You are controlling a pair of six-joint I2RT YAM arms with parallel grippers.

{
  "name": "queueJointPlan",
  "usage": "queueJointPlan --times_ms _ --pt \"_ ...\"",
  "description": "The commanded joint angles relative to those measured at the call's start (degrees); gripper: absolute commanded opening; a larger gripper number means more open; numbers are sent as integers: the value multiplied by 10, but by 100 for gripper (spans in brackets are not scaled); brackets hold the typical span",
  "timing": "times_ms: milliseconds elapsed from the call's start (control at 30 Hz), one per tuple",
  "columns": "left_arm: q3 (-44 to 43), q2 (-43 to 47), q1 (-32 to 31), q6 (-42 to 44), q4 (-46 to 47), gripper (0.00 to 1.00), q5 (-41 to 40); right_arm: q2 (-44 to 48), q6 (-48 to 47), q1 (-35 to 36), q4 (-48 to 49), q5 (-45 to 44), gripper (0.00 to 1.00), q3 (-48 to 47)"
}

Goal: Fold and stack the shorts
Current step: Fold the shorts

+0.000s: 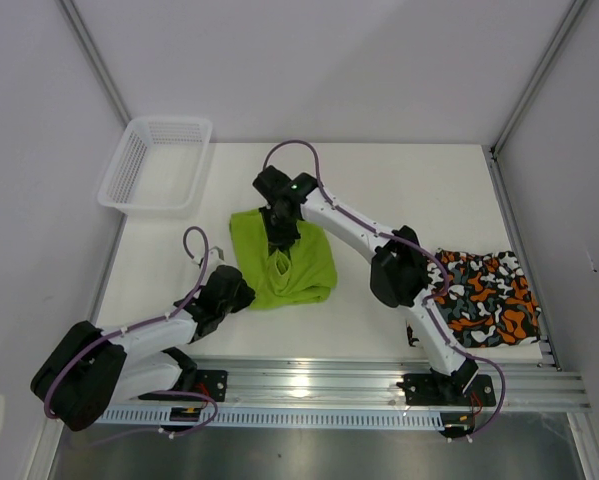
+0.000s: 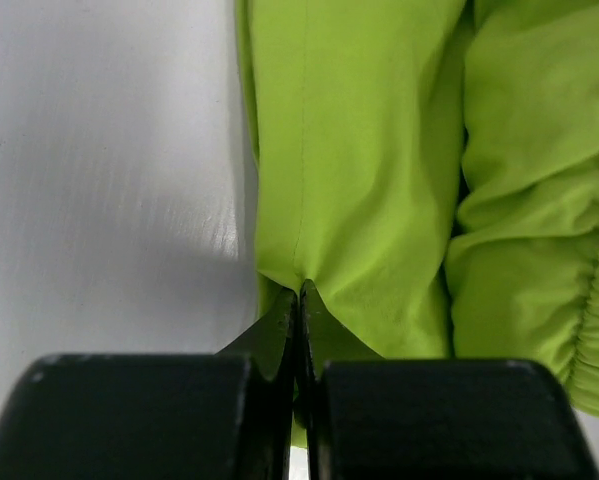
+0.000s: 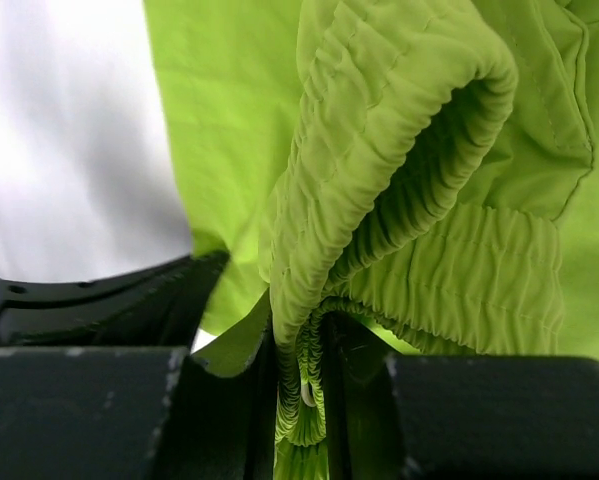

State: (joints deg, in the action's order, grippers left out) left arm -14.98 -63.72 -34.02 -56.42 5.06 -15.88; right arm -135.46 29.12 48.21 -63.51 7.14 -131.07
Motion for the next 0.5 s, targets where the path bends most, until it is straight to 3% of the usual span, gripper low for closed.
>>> queueJointPlan --times_ms 0,300,467 --pt "14 -9 -4 18 -12 0 5 -5 19 15 79 14 8 4" --pt "14 0 -5 18 -28 0 0 -42 -1 38 72 -12 11 2" --pt "5 47 -3 23 -99 0 -16 -35 -36 38 14 -69 11 1"
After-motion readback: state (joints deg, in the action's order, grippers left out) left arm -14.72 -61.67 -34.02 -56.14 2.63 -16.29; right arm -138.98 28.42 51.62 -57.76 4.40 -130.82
